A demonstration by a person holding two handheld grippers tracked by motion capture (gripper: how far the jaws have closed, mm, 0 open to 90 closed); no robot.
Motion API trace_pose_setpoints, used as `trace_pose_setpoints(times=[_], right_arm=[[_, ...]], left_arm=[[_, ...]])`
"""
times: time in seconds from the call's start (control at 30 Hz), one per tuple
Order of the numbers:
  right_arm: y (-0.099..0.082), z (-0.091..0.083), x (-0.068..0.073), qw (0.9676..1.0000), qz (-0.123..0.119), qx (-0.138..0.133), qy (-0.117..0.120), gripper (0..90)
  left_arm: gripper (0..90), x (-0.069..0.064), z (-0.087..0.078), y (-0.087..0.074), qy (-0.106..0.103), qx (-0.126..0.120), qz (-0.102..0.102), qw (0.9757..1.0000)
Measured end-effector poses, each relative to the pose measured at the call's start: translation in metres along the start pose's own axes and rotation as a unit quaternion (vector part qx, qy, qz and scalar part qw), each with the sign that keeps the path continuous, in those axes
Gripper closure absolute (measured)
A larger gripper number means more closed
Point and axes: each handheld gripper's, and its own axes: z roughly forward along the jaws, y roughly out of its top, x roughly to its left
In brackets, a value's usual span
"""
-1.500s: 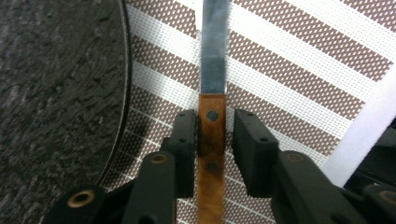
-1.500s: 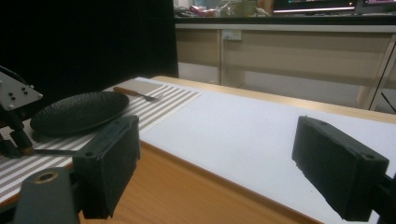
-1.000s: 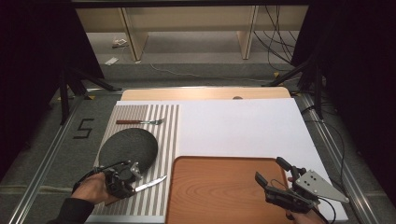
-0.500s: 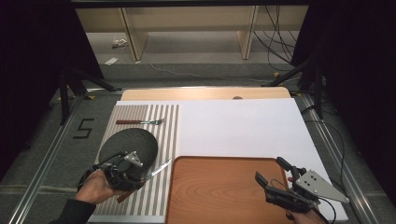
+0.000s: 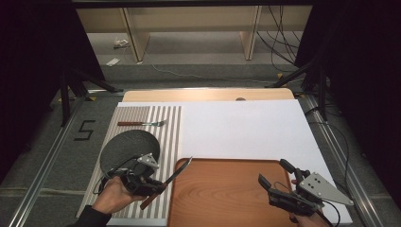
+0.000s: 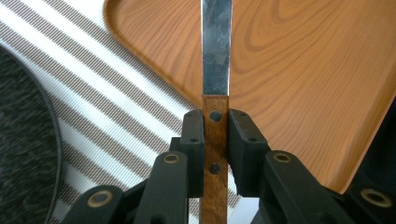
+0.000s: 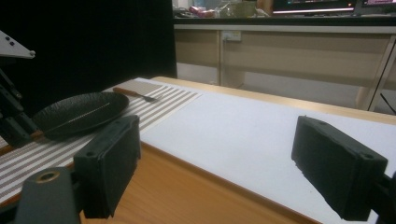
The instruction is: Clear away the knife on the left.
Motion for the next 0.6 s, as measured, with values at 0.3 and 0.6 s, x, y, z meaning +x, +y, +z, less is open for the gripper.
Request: trace_pose_setpoints(times=[0.3,0.6], right_arm=[[0.000,-0.001,0.000,1.0000,0.000,0.000,0.000,16.7],[0.000,0.000,0.000,1.0000,0.000,0.001,-0.001,16.7]], left_arm=[[76.9,-0.010,0.004,0.008,-0.020,-0.013,-0.005,0.9997],[77.0,-0.014,0.010,0.013,-0.030,-0.013,-0.017,0.9993]])
